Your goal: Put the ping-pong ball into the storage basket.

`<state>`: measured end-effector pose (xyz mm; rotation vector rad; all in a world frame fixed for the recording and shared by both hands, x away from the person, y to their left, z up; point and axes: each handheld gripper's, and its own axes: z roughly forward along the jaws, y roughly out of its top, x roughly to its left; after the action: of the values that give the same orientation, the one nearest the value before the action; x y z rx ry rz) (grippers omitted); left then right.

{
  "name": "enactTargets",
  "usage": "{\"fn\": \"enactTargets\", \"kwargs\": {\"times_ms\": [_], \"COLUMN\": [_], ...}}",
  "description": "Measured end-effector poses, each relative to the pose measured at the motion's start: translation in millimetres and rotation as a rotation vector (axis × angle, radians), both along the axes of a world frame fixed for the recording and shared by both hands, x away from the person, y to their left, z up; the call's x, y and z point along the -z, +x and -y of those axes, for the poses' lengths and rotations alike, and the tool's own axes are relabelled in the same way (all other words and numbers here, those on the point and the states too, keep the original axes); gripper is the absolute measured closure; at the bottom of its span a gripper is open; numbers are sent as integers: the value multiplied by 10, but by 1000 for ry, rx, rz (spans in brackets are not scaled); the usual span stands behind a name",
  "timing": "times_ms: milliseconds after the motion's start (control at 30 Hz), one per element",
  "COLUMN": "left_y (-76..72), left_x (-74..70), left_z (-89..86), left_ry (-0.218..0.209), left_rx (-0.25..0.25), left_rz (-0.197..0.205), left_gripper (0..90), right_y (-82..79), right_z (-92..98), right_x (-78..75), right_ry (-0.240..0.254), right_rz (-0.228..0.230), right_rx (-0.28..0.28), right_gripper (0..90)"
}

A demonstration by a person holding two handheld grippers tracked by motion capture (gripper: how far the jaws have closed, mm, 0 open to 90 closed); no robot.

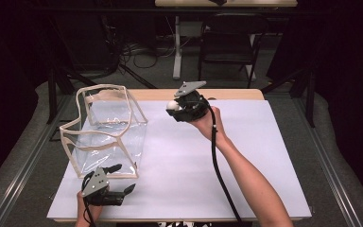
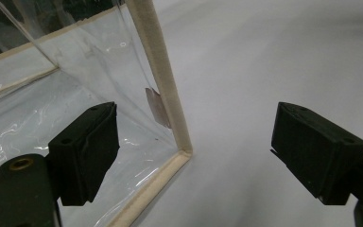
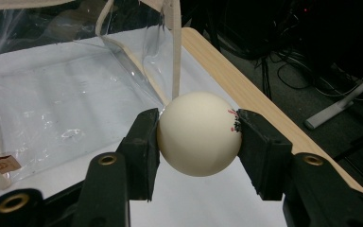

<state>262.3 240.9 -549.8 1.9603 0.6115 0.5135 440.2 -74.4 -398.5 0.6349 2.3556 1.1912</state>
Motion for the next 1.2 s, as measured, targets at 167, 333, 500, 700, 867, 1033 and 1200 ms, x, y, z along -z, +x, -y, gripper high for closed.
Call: {"fn": "enactTargets", "kwargs": {"times_ms": [167, 333, 500, 700, 867, 1033, 1200], "left_y": [-2, 5, 5, 8, 11, 11, 13], "left_x": [-2, 1, 1, 1, 2, 1, 2], "left_z": [-3, 4, 4, 5, 7, 4, 4], "left_ry": [-1, -3, -5, -4, -3, -2, -3], "left_rx": [-5, -1, -1, 1, -1, -2, -1], "left_rz": [-1, 1, 2, 1, 1, 0, 0], "left_gripper": [161, 161, 161, 161, 161, 161, 161], "right_y": [15, 23, 31, 49, 63, 72, 82], "right_z": [-22, -50, -71, -105, -157, -218, -262], "right_x": [-13, -37, -59, -90, -135, -182, -214], "right_ry": [-9, -14, -19, -21, -25, -27, -36], "right_rz": [2, 5, 6, 6, 7, 16, 19], "right_rx": [-4, -5, -6, -11, -16, -26, -32], "right_gripper": [510, 510, 510, 510, 510, 510, 510]}}
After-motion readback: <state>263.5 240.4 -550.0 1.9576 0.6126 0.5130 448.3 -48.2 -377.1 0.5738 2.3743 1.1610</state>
